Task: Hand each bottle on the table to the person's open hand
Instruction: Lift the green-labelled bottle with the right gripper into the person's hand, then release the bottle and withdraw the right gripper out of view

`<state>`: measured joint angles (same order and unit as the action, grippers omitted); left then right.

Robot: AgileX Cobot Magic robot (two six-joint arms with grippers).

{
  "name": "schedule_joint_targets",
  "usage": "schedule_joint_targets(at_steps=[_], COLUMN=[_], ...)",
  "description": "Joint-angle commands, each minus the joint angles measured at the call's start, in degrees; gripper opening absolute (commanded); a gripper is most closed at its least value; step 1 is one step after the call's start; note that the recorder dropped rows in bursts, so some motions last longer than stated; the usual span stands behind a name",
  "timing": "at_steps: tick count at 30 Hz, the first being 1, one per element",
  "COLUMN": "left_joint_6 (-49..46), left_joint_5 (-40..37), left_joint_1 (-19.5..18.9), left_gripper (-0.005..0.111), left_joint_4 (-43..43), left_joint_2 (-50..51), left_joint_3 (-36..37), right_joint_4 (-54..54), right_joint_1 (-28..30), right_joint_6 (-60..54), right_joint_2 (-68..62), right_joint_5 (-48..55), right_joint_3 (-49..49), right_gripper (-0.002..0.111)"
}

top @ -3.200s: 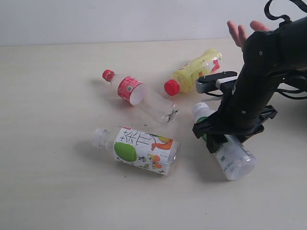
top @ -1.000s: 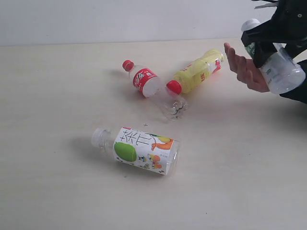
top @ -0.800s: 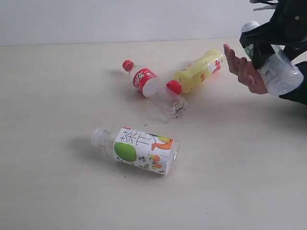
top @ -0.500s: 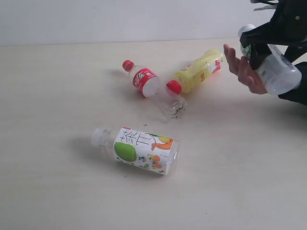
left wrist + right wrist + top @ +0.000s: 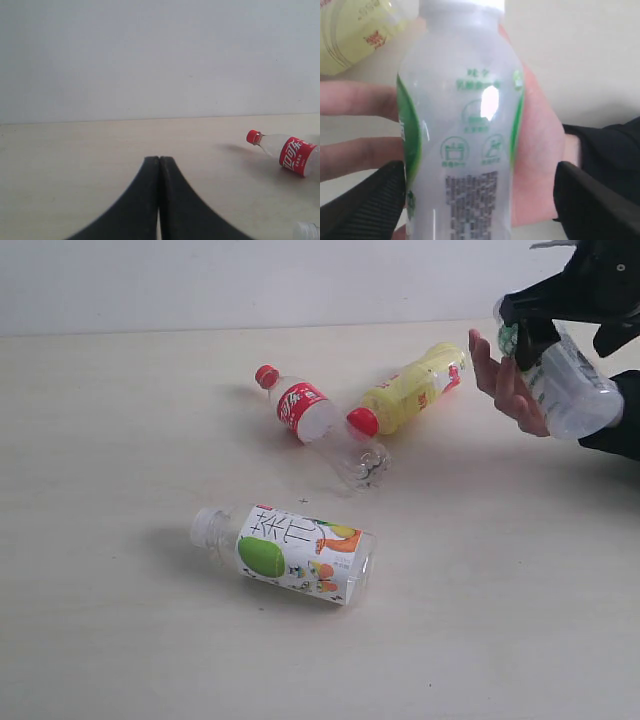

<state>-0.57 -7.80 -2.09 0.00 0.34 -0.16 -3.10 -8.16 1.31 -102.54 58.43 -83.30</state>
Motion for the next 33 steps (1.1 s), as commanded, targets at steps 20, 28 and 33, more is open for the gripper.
schedule_joint_targets(at_steps=[20,28,33], left_joint_6=[0.0,0.0,0.0], left_joint_5=[0.2,0.2,0.2], left_joint_1=[-0.1,-0.1,-0.1], left_gripper=[0.0,0.0,0.0], left_joint_4=[0.0,0.0,0.0], left_joint_2=[-0.3,-0.3,-0.3], left_joint_3=[0.2,0.2,0.2], right_joint_4=[17.5,20.6,21.1], right_joint_1=[0.2,0.2,0.2], right_joint_6=[-13.8,-14.6,-16.7], right_joint_2=[37.0,63.2,83.3], right_joint_5=[-8.5,-11.2,-14.5], right_joint_3=[12.1,30.0,39.1], right_gripper=[0.0,0.0,0.0])
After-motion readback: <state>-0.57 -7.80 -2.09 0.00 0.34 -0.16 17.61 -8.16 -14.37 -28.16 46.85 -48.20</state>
